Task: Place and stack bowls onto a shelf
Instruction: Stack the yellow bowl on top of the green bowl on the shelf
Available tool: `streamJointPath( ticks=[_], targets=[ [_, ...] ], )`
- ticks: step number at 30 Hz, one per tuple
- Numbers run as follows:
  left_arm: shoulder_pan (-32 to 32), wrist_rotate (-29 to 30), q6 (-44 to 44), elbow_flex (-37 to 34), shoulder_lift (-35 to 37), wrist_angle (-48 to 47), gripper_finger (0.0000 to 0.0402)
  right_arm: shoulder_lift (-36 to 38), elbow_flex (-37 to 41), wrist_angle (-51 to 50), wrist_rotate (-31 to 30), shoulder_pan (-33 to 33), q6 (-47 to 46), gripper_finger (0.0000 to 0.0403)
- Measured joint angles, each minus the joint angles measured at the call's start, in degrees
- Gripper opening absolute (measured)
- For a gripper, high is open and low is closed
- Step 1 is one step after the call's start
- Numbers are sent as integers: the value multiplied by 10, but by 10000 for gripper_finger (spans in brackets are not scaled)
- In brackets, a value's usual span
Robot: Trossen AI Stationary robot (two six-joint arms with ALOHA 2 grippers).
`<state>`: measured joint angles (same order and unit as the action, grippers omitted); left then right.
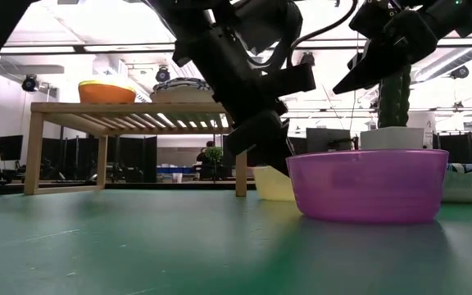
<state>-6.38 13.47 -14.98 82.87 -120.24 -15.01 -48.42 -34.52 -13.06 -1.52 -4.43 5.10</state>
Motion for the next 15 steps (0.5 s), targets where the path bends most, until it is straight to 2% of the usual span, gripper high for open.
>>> streamJointPath(
  ticks=[3, 10, 15],
  targets=[
    [-6, -2, 2, 6, 10, -36, 3, 0, 0, 0, 0, 0, 0, 68],
    [-13, -3, 7, 67, 46, -160, 1, 0, 0, 0, 0, 0, 4, 68],
    [-13, -48, 11, 106, 87, -236, 0, 0, 0, 0, 0, 0, 2, 68]
  ],
)
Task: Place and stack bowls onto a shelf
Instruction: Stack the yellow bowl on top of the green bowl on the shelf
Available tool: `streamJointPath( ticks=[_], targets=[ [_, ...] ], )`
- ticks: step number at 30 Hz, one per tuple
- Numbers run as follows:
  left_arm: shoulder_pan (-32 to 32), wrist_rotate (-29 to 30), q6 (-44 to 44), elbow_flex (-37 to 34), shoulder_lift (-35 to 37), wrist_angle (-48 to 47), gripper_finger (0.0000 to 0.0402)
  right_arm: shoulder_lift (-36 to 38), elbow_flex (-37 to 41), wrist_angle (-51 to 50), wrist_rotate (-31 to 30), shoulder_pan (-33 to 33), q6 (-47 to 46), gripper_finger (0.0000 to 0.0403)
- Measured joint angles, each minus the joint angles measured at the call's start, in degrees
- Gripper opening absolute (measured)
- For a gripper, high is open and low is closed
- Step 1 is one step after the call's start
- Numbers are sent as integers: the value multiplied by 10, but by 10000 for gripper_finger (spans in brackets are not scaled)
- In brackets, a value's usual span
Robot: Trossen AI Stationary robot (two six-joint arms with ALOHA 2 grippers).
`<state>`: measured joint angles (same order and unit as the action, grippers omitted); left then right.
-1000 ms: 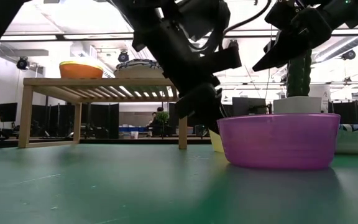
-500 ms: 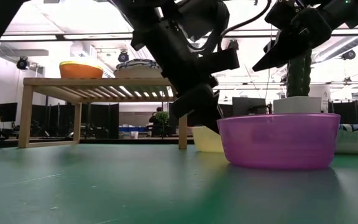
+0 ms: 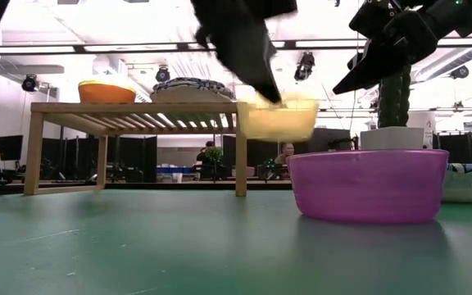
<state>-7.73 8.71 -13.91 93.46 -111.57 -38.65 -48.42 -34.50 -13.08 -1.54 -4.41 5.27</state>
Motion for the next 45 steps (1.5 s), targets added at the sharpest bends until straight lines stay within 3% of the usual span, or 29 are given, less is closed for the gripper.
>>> streamJointPath(
  ticks=[6, 12, 16, 24, 26, 30, 38, 45],
  targets=[
    [-2, -84, 43, 36, 64, -95, 0, 0, 0, -1, 0, 0, -2, 68],
    [-2, -86, 84, 47, 139, -201, 0, 0, 0, -1, 0, 0, 2, 68],
    [-1, -28, 115, 48, 194, -273, 0, 0, 0, 0, 0, 0, 2, 68],
    [9, 188, 242, 52, 307, -424, 0, 0, 0, 1, 0, 0, 3, 68],
    [27, 216, 291, 52, 328, -479, 0, 0, 0, 1, 0, 0, 6, 68],
    [76, 223, 344, 43, 364, -510, 0, 0, 0, 1, 0, 0, 7, 68],
    [202, 223, 310, 5, 389, -510, 0, 0, 0, 1, 0, 0, 4, 68],
    [258, 222, 281, -36, 387, -492, 0, 0, 0, 1, 0, 0, 6, 68]
  ],
)
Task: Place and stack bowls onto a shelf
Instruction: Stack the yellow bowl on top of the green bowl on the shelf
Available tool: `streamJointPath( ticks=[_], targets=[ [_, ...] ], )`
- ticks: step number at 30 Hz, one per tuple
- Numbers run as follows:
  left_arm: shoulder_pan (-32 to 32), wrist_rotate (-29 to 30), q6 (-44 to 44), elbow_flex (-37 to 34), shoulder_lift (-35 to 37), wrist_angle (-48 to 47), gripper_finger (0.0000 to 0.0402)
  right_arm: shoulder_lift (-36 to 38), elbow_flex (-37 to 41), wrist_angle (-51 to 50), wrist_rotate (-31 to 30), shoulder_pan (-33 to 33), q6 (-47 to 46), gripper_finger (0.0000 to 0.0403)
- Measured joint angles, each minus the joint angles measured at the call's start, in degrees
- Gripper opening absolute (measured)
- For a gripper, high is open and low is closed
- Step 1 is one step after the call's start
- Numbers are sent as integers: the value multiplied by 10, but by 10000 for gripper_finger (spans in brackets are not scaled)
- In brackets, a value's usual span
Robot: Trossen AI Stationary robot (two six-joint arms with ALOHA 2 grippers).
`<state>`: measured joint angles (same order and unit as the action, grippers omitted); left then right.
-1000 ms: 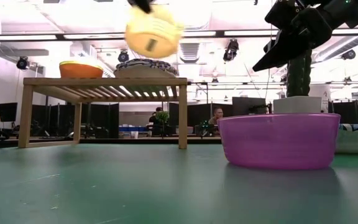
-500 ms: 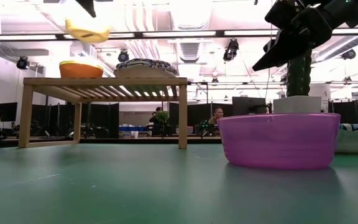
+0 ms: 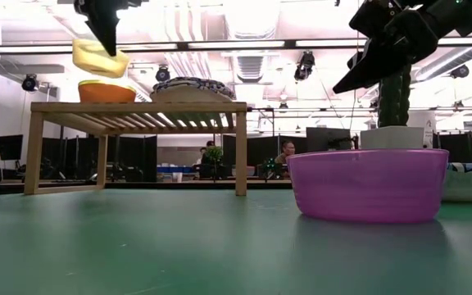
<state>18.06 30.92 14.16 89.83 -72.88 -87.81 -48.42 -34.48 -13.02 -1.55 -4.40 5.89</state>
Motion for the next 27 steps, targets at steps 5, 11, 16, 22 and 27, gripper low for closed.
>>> streamJointPath(
  ticks=[5, 11, 16, 22, 27],
  targets=[
    [4, -1, -2, -28, 0, 27, 0, 0, 0, 0, 0, 0, 1, 68],
    [4, -15, -2, -34, -1, 53, 0, 0, 0, 0, 0, 0, 1, 68],
    [4, -16, 19, -34, -1, 53, 0, 0, 0, 0, 0, 0, 1, 68],
    [4, -14, 29, -34, -1, 56, 0, 0, 0, 0, 0, 0, 1, 68],
    [5, 14, 39, -34, -1, 59, 13, 0, 0, -1, 0, 0, 1, 68]
  ],
)
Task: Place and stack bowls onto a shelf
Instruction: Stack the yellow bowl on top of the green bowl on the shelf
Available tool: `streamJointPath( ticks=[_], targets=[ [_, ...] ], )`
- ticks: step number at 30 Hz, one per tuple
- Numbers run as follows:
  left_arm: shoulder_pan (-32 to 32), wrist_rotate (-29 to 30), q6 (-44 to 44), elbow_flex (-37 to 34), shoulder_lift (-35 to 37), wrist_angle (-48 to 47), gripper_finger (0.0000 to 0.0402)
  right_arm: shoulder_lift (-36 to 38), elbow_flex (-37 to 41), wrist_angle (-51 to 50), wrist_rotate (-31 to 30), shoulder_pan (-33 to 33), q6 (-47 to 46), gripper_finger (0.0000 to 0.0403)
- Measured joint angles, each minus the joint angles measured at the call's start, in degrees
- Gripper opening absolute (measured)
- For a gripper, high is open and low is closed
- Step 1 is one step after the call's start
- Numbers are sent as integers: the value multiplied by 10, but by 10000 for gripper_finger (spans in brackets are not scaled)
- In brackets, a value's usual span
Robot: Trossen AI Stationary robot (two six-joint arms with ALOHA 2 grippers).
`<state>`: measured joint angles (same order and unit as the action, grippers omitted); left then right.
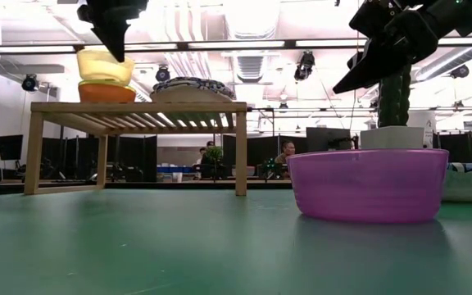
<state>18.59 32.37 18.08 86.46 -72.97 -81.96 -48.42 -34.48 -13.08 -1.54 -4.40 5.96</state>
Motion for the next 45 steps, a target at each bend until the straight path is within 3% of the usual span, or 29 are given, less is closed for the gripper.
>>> streamJointPath(
  ticks=[12, 22, 28, 35, 45],
  targets=[
    [3, 3, -3, 0, 0, 18, 70, 0, 0, 0, 0, 0, -4, 68],
    [3, 22, 11, 0, 0, 34, 77, 0, 0, 0, 0, 0, -4, 68],
    [3, 94, 28, 0, 2, 47, 62, 0, 0, 0, 0, 0, -4, 68],
    [3, 97, 43, -3, 8, 54, 6, 0, 0, 0, 0, 0, -1, 68],
    [3, 95, 84, -81, 8, 62, 1, 0, 0, 0, 0, 0, 0, 68]
  ],
)
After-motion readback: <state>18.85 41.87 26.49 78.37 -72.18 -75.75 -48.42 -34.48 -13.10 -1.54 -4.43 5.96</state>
